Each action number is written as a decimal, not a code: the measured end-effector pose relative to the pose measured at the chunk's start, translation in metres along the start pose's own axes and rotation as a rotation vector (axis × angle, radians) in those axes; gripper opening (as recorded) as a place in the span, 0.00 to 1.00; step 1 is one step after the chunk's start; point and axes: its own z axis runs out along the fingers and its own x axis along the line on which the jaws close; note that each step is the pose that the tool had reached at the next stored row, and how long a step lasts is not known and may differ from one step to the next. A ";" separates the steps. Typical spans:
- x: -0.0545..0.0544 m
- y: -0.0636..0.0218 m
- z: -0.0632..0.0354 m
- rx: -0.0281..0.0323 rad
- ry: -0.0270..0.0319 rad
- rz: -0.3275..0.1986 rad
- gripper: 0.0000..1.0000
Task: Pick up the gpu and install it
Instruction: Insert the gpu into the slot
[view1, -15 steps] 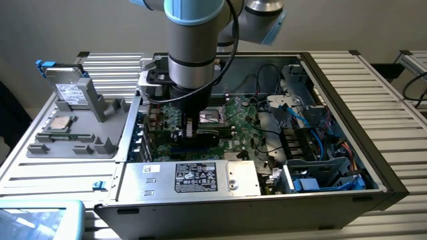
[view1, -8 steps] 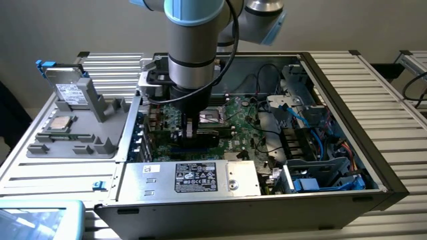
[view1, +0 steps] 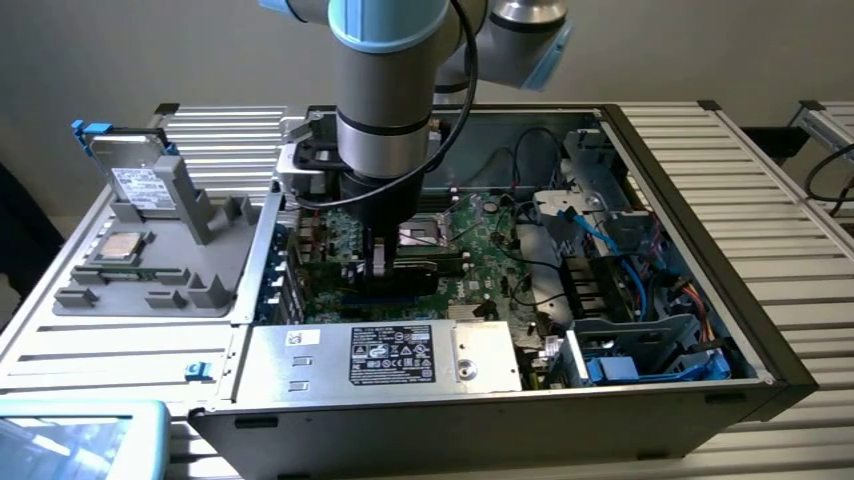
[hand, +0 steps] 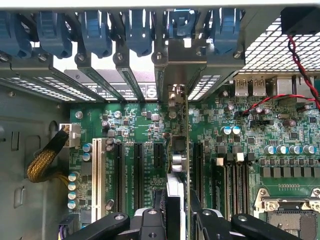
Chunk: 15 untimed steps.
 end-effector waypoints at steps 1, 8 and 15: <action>0.000 0.0000 0.0000 0.0000 0.0000 0.000 0.29; 0.000 0.0002 0.0001 0.0001 0.0000 0.000 0.29; -0.001 0.0005 0.0004 0.0006 0.0025 0.000 0.29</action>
